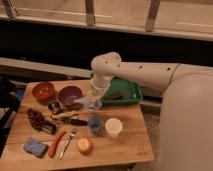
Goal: Wipe purple bowl with towel
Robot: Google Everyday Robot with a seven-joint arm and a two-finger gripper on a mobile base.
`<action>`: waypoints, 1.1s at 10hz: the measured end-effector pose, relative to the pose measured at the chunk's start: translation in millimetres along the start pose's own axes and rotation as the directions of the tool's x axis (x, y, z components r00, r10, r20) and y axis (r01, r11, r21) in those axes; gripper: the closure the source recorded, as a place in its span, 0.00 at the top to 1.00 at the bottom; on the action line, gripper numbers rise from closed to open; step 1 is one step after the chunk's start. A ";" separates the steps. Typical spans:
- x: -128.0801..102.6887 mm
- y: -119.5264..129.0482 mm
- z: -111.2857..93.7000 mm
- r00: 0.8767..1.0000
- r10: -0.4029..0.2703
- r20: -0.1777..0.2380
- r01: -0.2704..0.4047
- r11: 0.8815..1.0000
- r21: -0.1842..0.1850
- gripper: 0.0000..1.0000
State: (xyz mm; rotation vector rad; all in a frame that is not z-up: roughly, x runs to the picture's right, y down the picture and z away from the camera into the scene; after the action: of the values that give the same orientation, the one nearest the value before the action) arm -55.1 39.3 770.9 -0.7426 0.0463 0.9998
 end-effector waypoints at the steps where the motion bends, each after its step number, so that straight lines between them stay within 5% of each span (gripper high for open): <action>1: -21.1 8.5 -1.3 0.999 -0.006 0.038 0.006 1.000 -0.010 0.00; 3: -57.4 30.3 1.4 0.996 -0.011 0.093 0.015 0.999 -0.037 0.00; 8: -56.8 26.3 4.3 0.995 -0.005 0.097 0.009 0.999 -0.040 0.00; 11: -80.9 42.3 19.6 0.989 -0.091 0.113 0.097 0.994 -0.047 0.00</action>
State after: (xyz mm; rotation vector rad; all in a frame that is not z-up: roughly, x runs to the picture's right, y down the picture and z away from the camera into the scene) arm -138.9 4.0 792.0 -0.7293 -0.1102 0.9531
